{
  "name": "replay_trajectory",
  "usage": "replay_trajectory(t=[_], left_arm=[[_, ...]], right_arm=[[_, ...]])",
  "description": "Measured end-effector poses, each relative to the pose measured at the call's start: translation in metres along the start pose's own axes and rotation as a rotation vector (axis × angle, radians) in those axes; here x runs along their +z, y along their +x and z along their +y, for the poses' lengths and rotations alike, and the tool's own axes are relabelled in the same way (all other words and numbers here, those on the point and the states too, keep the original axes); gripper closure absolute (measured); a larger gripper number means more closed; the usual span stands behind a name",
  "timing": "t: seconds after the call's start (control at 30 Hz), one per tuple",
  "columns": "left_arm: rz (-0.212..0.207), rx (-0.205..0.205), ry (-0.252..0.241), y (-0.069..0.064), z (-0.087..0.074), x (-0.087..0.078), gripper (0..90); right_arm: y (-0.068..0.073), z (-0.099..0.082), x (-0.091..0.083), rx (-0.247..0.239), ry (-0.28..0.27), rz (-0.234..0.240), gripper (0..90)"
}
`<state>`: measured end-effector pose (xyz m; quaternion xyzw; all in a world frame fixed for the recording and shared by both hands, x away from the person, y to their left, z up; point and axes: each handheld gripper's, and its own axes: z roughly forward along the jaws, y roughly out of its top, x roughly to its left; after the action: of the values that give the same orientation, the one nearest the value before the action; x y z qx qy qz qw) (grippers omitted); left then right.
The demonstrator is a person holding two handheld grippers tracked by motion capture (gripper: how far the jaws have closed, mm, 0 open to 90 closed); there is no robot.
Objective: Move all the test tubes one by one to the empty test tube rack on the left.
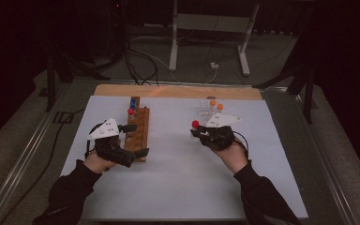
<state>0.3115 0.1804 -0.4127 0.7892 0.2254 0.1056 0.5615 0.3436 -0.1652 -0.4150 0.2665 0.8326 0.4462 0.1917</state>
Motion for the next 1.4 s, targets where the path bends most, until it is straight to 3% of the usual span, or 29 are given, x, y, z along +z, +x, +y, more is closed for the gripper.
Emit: replay_trajectory(t=[0.67, 0.83, 1.1, 1.2, 1.4], left_arm=[[-0.077, -0.001, 0.009, -0.021, 0.005, 0.017, 1.4], [-0.104, 0.018, 0.011, -0.030, 0.005, 0.024, 2.6], [-0.114, 0.046, 0.012, -0.038, 0.005, 0.030, 9.0], [-0.106, 0.047, 0.001, -0.040, 0.005, 0.031, 16.6], [-0.100, 0.090, 0.017, -0.047, 0.004, 0.038, 31.8]], right_arm=[[0.047, -0.012, 0.006, -0.051, 0.033, 0.151, 75.5], [0.057, -0.012, 0.009, -0.062, 0.040, 0.185, 75.4], [0.067, -0.009, 0.009, -0.081, 0.038, 0.222, 75.5], [0.069, -0.009, 0.010, -0.089, 0.043, 0.231, 75.5], [0.075, -0.008, 0.011, -0.094, 0.048, 0.249, 75.4]])
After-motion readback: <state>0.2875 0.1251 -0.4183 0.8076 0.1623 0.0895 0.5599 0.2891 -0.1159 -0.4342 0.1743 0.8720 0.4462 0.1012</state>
